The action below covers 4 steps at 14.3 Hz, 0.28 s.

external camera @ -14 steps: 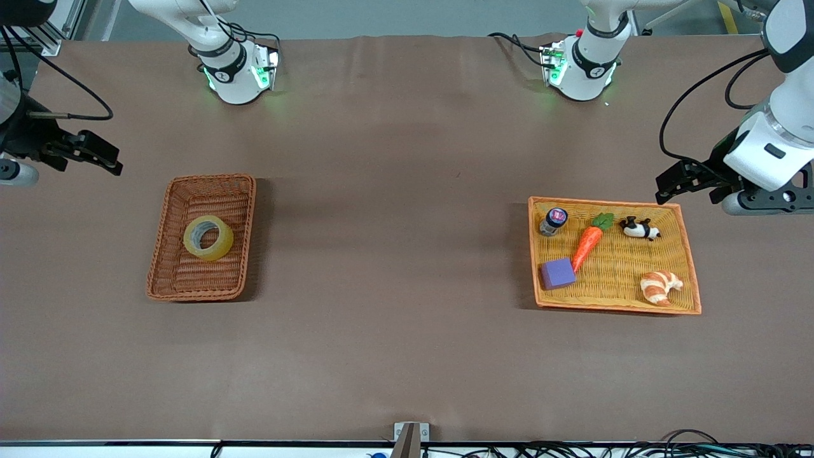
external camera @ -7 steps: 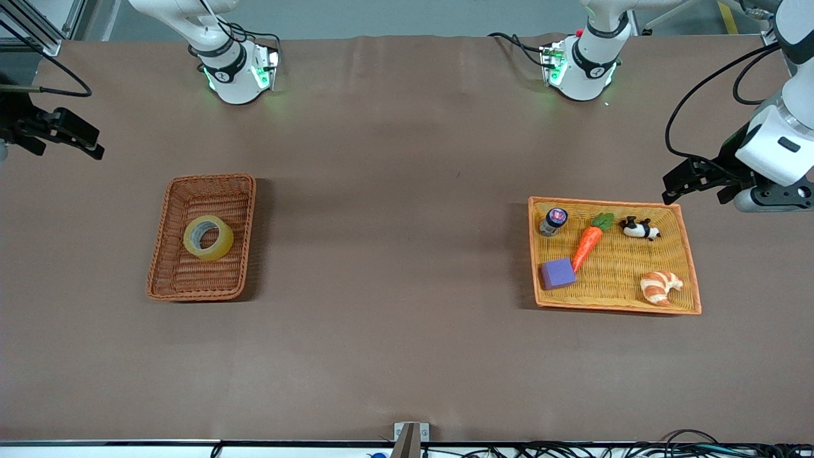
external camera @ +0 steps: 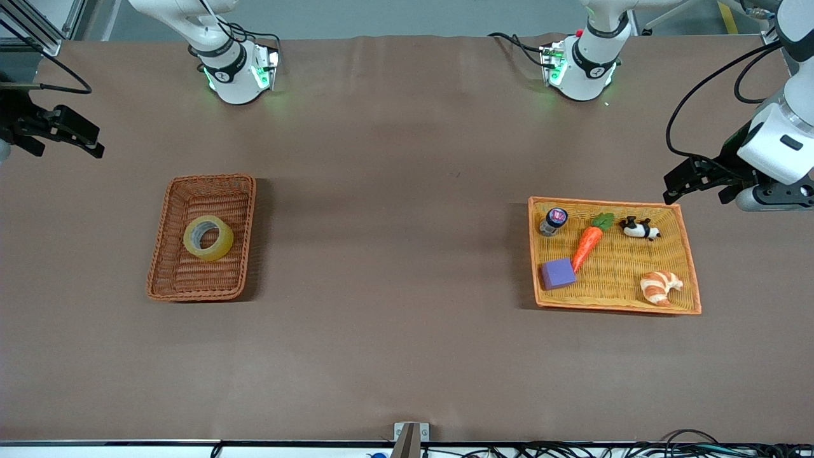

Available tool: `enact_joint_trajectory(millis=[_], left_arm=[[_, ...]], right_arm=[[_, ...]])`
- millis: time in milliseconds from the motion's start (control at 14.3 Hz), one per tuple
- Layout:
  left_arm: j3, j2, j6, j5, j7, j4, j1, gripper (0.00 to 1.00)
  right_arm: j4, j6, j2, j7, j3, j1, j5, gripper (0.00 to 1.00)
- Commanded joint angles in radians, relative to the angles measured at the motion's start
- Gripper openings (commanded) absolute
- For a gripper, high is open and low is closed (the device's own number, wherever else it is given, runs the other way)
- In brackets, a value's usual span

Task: Move tape to another basket

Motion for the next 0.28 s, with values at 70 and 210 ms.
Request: enact_joint_trajectory(millis=[70,210], left_arm=[[-0.004,0.003,-0.021,0.001,-0.006,0.019,0.005,1.00],[-0.004,0.002,-0.021,0.001,-0.006,0.019,0.005,1.00]], right_arm=[[0.009,-0.008,0.002,-0.026,0.007,-0.009,0.008,1.00],[0.009,-0.008,0.002,-0.068,0.007,-0.010,0.008,1.00]])
